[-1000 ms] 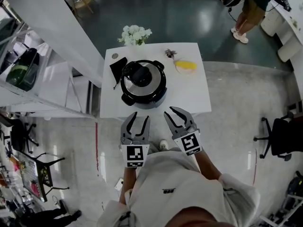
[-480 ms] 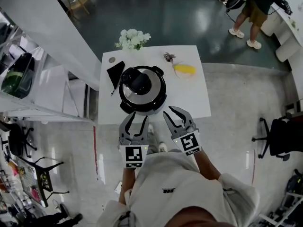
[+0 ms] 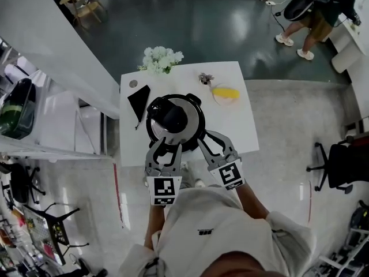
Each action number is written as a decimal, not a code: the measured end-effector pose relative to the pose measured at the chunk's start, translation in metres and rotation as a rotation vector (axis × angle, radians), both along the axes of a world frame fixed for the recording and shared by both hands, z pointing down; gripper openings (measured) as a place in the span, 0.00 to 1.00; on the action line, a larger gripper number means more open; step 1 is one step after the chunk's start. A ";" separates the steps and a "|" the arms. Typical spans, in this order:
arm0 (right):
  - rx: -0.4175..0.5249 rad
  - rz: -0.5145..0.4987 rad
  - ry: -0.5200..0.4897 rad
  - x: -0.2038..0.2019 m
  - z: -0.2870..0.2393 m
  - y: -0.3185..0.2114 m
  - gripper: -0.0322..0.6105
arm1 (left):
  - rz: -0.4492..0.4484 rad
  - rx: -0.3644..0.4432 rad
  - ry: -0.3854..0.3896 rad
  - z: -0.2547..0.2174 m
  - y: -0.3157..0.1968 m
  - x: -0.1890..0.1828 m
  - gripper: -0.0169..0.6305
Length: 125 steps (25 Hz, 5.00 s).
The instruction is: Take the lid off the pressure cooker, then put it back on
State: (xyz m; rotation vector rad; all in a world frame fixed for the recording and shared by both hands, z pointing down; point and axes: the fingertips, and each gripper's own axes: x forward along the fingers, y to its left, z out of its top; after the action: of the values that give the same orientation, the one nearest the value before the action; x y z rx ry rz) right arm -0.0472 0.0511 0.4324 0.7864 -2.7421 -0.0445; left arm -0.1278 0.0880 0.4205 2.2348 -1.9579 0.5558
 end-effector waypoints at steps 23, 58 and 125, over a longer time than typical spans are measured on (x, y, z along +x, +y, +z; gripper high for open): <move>-0.088 0.064 0.089 -0.053 0.033 -0.068 0.21 | 0.237 -0.228 0.041 0.052 -0.086 -0.034 0.48; -0.168 -0.044 0.114 -0.051 0.056 -0.099 0.21 | 0.345 -0.534 0.077 0.104 -0.108 -0.017 0.48; -0.143 0.160 0.123 -0.052 0.063 -0.091 0.20 | 0.839 -0.511 -0.023 0.103 -0.100 -0.019 0.47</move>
State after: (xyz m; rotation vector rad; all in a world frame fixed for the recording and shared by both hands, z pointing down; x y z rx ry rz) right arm -0.0996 -0.0402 0.4953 0.9266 -2.5266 0.1308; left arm -0.1467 -0.0116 0.5233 2.5664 -0.6557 1.0120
